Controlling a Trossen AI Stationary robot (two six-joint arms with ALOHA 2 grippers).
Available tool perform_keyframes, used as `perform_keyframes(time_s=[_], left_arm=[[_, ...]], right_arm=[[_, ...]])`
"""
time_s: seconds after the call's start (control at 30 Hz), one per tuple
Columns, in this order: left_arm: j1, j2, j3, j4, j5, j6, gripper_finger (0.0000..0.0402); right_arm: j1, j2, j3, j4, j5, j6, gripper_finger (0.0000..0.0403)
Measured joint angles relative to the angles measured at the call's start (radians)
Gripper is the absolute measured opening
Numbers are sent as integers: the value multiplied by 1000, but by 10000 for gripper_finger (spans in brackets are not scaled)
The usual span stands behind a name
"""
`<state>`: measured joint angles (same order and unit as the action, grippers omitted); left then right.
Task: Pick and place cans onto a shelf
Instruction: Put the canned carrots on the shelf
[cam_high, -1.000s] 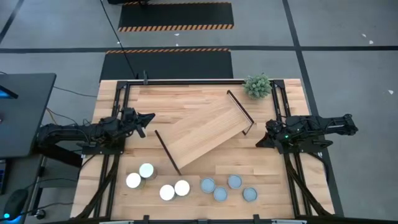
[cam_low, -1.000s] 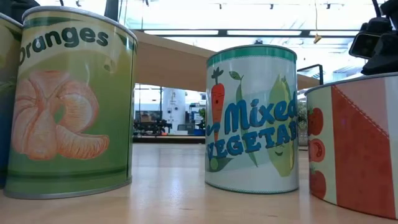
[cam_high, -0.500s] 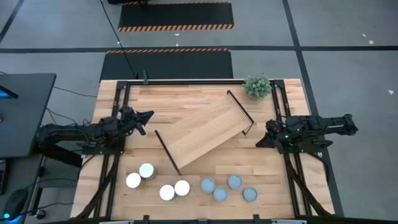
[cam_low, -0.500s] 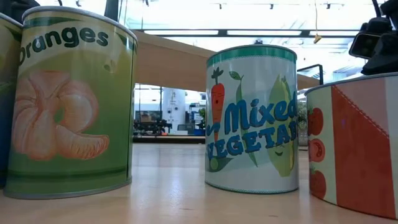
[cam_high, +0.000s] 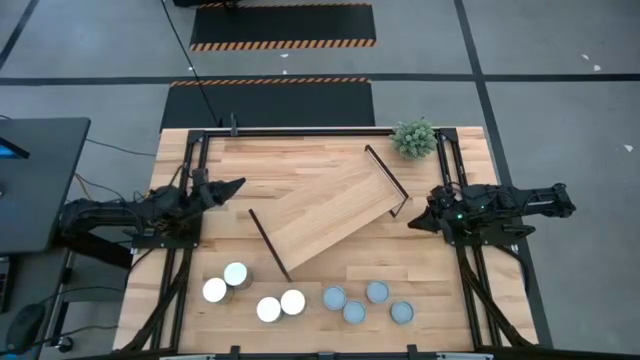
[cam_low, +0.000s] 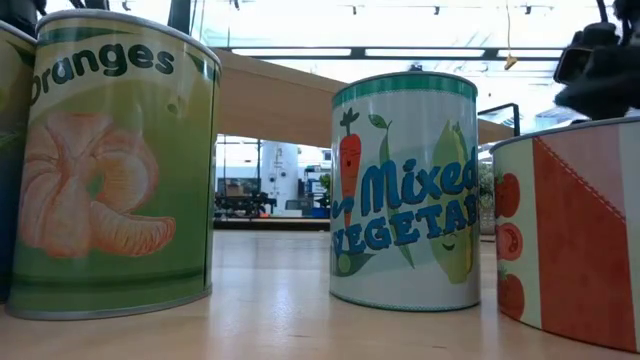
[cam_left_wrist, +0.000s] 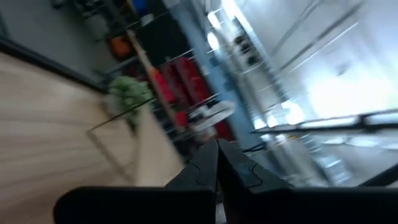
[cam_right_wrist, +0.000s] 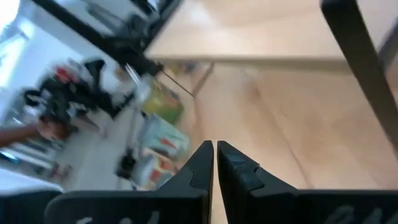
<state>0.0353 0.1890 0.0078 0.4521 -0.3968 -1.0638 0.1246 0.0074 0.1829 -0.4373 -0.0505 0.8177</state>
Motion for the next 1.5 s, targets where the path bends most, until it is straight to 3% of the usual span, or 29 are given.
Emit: perform_keyframes(time_s=[0.27, 0.53, 0.7, 0.8, 1.1, 1.4, 1.5], left_arm=[[0, 0, 0, 141, 5, 12, 11], [0, 0, 2, 362, 137, 130, 11], [0, 1, 80, 354, 113, 255, 16], [1, 15, 162, 256, 84, 315, 28], [0, 124, 484, -100, 184, 492, 45], [0, 259, 694, -217, 340, 507, 46], [0, 307, 772, -333, 402, 508, 46]], right_arm=[[0, 0, 0, 309, 45, 110, 28], [0, 0, 0, 682, 137, 166, 28], [0, 5, 0, 900, 210, 63, 28], [0, 26, 2, 1016, 277, -15, 28], [0, 207, 188, 975, 290, -180, 28], [0, 433, 519, 581, 234, -249, 28], [0, 516, 631, 451, 182, -258, 28]])
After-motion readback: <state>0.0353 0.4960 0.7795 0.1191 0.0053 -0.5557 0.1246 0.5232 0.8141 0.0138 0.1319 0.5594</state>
